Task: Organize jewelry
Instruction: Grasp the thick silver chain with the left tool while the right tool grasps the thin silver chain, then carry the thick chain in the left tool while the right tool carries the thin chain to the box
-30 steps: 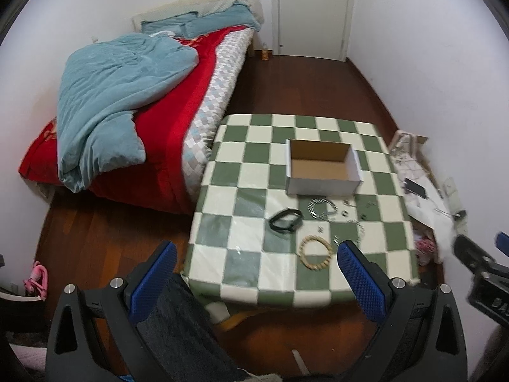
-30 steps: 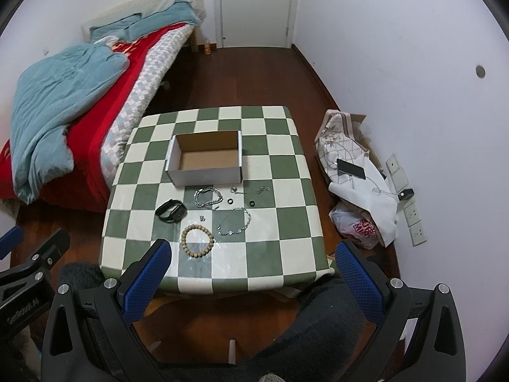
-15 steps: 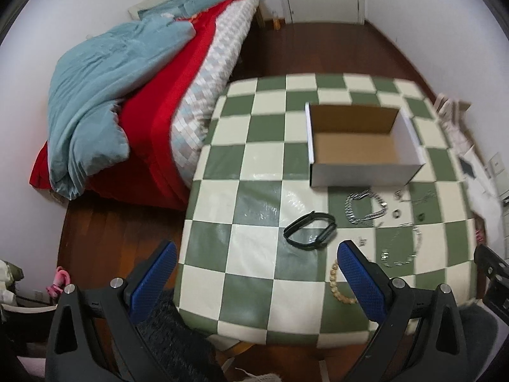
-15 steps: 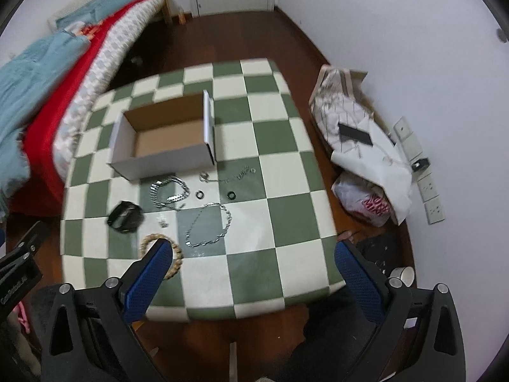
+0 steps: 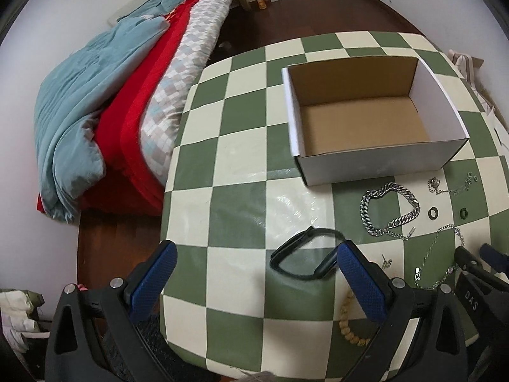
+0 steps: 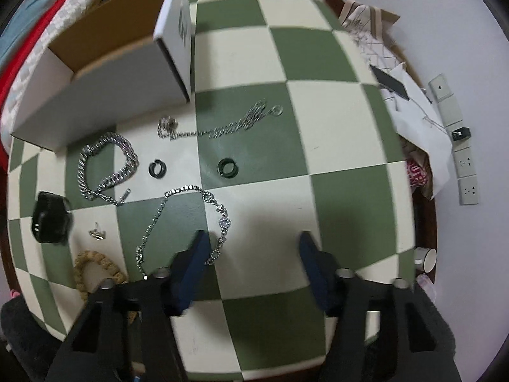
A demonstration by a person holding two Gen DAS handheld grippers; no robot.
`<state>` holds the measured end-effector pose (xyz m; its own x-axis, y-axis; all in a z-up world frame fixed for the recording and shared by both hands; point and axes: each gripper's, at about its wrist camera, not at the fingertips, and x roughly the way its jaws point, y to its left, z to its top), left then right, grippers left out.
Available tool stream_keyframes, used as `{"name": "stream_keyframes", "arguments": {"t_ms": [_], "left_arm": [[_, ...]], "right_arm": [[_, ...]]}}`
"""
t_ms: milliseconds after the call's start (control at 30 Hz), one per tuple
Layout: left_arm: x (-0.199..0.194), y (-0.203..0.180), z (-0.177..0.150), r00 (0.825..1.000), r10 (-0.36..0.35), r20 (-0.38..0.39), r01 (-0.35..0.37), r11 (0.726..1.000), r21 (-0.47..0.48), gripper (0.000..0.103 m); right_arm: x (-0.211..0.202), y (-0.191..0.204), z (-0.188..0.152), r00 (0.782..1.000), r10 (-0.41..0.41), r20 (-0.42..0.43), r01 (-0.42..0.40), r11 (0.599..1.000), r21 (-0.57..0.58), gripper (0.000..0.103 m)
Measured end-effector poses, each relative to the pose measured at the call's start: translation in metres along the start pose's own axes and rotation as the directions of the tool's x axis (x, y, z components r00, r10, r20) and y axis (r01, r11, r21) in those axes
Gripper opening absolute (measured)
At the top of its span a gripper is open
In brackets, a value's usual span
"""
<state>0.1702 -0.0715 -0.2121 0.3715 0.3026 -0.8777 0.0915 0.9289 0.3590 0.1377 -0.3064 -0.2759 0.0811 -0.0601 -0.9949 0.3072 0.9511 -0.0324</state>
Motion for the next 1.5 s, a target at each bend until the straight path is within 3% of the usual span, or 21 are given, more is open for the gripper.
{"name": "stream_keyframes", "arguments": {"t_ms": [100, 133, 167, 600, 700, 833, 1000, 1100, 1267, 1367, 1433, 1467, 1500], "left_arm": [[0.003, -0.010, 0.003, 1.000, 0.001, 0.001, -0.001, 1.000, 0.022, 0.103], [0.003, -0.013, 0.004, 1.000, 0.000, 0.001, 0.000, 1.000, 0.028, 0.103], [0.003, -0.017, 0.004, 1.000, -0.005, 0.001, 0.005, 0.999, 0.035, 0.103], [0.008, -0.084, 0.008, 0.998, -0.064, -0.004, 0.064, 0.981, 0.184, 0.103], [0.013, -0.099, 0.010, 0.996, -0.090, -0.017, 0.091, 0.972, 0.215, 0.101], [0.022, -0.111, 0.016, 0.990, -0.130, -0.047, 0.137, 0.966, 0.217, 0.088], [0.031, -0.127, 0.019, 0.983, -0.171, -0.073, 0.183, 0.954, 0.237, 0.086], [0.035, -0.133, 0.019, 0.978, -0.192, -0.083, 0.206, 0.948, 0.242, 0.078], [0.037, -0.136, 0.024, 0.976, -0.205, -0.068, 0.215, 0.945, 0.248, 0.077], [0.036, -0.137, 0.025, 0.968, -0.245, -0.060, 0.252, 0.935, 0.248, 0.063], [0.036, -0.133, 0.027, 0.953, -0.295, -0.070, 0.303, 0.925, 0.231, 0.038], [0.035, -0.133, 0.027, 0.947, -0.313, -0.076, 0.322, 0.920, 0.225, 0.031], [0.034, -0.133, 0.027, 0.943, -0.323, -0.080, 0.333, 0.916, 0.223, 0.013]], "right_arm": [[0.000, 0.003, -0.002, 0.999, 0.018, 0.034, -0.018, 1.000, -0.019, 0.031], [0.000, 0.004, -0.003, 0.999, 0.014, 0.044, -0.013, 0.999, -0.029, 0.012], [0.001, 0.003, -0.004, 0.999, 0.001, 0.046, 0.000, 0.999, -0.035, 0.004], [-0.004, -0.091, -0.016, 0.998, -0.055, 0.014, 0.053, 0.992, 0.113, 0.002], [-0.005, -0.094, -0.016, 0.999, -0.047, 0.020, 0.045, 0.992, 0.120, 0.002], [-0.004, -0.095, -0.016, 0.998, -0.049, 0.032, 0.044, 0.991, 0.125, 0.003], [-0.001, -0.099, -0.014, 0.999, -0.037, 0.035, 0.032, 0.990, 0.137, 0.003], [-0.001, -0.100, -0.014, 0.999, -0.036, 0.037, 0.030, 0.990, 0.140, 0.003], [-0.001, -0.099, -0.013, 0.999, -0.035, 0.039, 0.029, 0.989, 0.142, 0.003], [-0.001, -0.099, -0.013, 0.999, -0.034, 0.038, 0.029, 0.989, 0.142, 0.003], [-0.001, -0.100, -0.013, 0.999, -0.034, 0.038, 0.029, 0.990, 0.141, 0.003], [-0.001, -0.099, -0.013, 0.999, -0.034, 0.038, 0.028, 0.990, 0.141, 0.003], [-0.001, -0.100, -0.013, 0.999, -0.035, 0.038, 0.029, 0.990, 0.140, 0.003]]}}
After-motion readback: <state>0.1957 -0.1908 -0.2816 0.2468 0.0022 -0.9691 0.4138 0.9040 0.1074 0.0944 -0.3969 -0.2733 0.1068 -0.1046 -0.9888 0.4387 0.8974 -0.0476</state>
